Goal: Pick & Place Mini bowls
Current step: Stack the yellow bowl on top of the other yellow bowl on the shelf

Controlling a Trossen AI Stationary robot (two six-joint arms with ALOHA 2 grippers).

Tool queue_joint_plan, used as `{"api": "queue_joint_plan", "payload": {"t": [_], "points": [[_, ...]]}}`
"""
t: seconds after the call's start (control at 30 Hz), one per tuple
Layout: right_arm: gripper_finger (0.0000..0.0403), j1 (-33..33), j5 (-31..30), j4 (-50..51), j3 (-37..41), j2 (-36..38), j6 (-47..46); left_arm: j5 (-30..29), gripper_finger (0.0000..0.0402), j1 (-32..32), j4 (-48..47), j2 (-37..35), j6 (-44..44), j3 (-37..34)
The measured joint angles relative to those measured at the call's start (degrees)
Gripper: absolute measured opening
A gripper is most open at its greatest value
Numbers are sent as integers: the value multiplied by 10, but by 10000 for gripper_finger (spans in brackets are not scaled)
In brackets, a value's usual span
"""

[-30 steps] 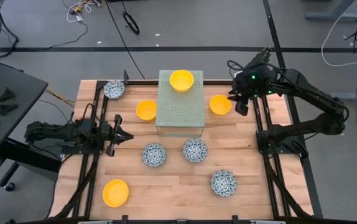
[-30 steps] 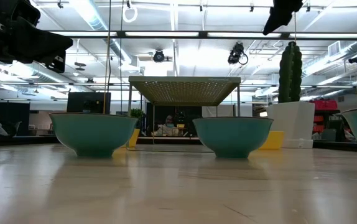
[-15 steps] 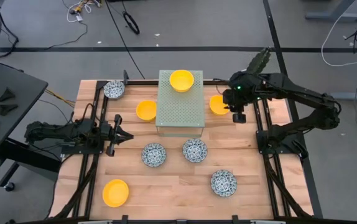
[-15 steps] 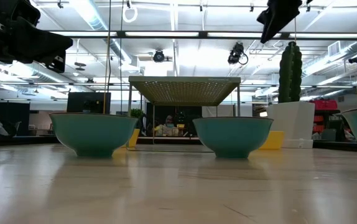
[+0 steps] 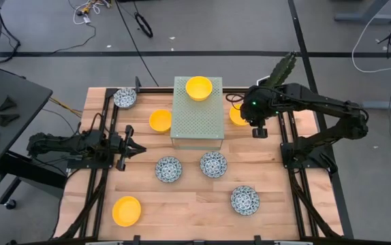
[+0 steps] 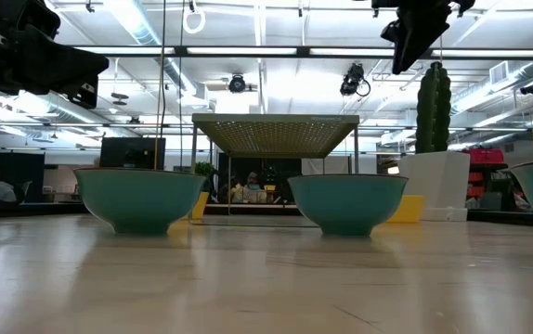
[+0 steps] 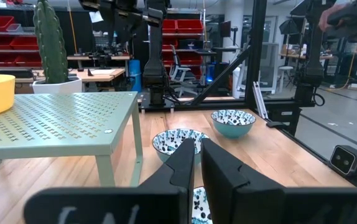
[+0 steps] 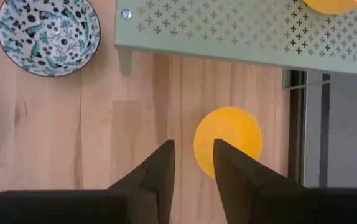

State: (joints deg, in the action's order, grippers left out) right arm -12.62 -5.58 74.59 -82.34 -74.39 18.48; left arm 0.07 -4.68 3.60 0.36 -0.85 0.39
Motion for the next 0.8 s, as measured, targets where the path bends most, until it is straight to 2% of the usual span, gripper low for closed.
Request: {"api": "queue_joint_plan", "payload": {"t": [0.13, 0.57, 0.8], "points": [[111, 0, 0, -13, 23, 1, 9, 0, 34, 0, 0, 0, 0, 0], [112, -33, 0, -63, 175, 1, 81, 0, 34, 0, 0, 0, 0, 0], [129, -54, -2, -67, 190, 1, 99, 0, 34, 0, 0, 0, 0, 0]]}}
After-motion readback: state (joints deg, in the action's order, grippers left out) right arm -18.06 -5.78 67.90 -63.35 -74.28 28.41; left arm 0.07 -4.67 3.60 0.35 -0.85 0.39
